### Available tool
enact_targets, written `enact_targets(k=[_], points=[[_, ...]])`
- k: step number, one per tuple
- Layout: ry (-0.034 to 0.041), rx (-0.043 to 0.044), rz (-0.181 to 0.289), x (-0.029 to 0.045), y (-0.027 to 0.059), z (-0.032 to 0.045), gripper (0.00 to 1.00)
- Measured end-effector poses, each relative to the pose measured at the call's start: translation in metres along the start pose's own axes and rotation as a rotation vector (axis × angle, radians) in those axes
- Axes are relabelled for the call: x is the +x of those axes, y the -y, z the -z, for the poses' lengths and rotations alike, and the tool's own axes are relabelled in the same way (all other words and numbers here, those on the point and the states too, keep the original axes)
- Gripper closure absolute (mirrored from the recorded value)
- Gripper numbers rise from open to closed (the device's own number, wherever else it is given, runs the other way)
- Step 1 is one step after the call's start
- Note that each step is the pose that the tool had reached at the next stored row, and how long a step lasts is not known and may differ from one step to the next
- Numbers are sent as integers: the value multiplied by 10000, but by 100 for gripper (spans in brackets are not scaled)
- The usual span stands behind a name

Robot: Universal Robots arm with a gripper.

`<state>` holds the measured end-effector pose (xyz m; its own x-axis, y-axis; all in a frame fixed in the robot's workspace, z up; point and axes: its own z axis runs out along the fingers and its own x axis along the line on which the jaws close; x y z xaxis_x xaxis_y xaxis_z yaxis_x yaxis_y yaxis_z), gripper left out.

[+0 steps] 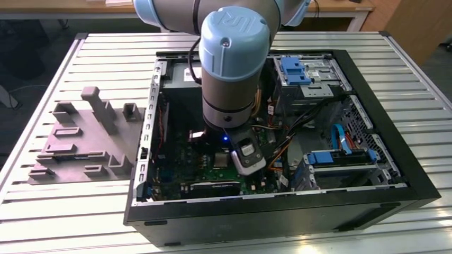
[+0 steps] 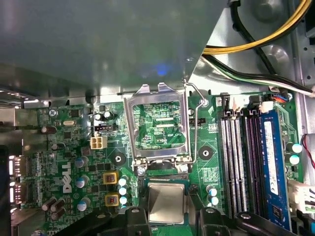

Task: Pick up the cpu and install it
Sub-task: 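Place the cpu into insertion slot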

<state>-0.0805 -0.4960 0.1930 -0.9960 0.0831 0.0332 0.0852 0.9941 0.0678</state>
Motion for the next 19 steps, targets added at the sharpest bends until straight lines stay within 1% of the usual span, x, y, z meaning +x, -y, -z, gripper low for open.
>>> enact_targets(k=[7,12,15,19], points=[[-45,18,661,0,0,0,59],[-44,16,643,-1,0,0,59],[-44,18,642,1,-3,36,59],[-43,14,643,1,-3,43,58]])
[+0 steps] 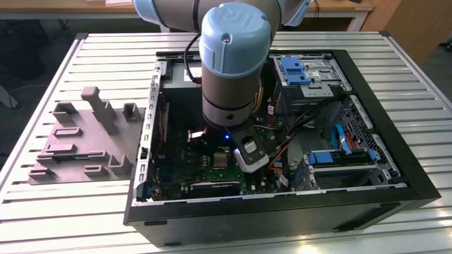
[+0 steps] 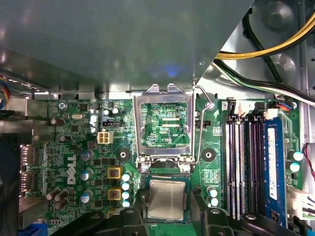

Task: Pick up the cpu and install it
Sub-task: 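Place the cpu into insertion slot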

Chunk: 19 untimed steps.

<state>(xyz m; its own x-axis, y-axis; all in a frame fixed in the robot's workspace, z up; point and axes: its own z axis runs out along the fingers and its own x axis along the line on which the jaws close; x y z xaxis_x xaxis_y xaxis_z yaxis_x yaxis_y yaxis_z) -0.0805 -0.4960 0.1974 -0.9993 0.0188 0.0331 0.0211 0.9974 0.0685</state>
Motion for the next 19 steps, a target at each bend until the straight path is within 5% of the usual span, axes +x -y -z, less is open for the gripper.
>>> enact_targets(k=[7,13,19], points=[[0,2,-29,0,0,-3,45],[13,-4,-210,-3,3,-46,45],[15,-17,-267,-2,8,-66,59]])
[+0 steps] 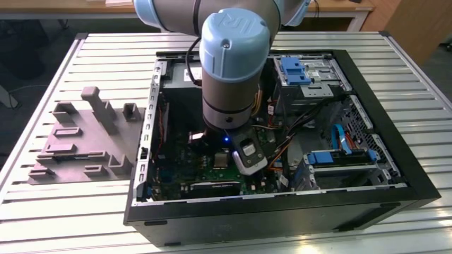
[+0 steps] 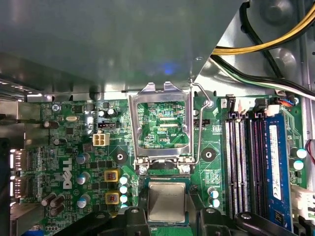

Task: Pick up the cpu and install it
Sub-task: 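Place the cpu into insertion slot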

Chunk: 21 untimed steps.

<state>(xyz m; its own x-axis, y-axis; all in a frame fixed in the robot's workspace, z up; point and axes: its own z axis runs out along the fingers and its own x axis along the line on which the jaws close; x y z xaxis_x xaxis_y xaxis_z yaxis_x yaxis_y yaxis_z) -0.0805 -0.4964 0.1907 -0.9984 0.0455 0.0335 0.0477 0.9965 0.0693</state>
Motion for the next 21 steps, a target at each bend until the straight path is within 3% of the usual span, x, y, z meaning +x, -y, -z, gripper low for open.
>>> enact_targets(k=[9,13,21], points=[[-30,-15,414,1,10,26,59],[-32,-70,451,1,11,16,59],[-34,-77,464,19,19,0,59]])
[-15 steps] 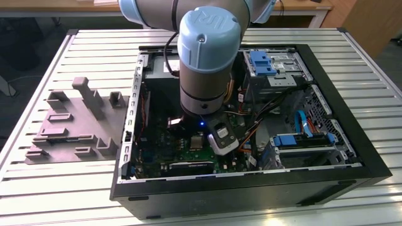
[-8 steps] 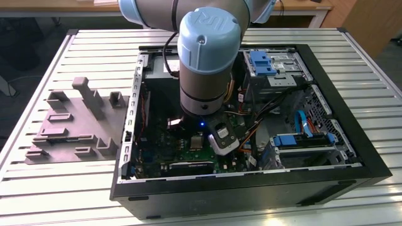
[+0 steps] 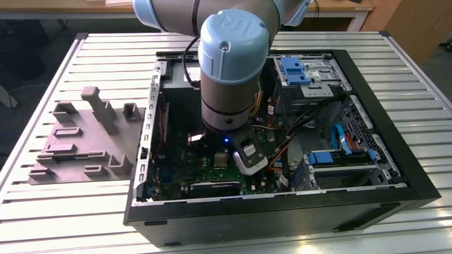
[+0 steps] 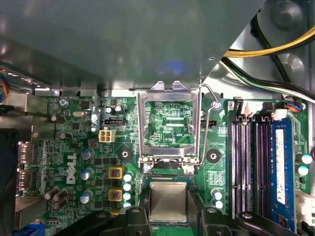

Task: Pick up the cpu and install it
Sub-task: 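Place the cpu into insertion slot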

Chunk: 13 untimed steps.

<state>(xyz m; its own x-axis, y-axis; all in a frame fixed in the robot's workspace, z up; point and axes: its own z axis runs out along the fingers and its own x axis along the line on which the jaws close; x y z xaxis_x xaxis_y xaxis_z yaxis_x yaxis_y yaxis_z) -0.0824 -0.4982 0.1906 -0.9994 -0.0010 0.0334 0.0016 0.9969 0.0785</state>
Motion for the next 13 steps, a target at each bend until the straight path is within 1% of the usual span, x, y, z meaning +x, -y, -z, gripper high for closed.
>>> enact_targets(k=[7,13], points=[[-11,4,150,1,24,1,59],[-12,1,150,1,24,0,59]])
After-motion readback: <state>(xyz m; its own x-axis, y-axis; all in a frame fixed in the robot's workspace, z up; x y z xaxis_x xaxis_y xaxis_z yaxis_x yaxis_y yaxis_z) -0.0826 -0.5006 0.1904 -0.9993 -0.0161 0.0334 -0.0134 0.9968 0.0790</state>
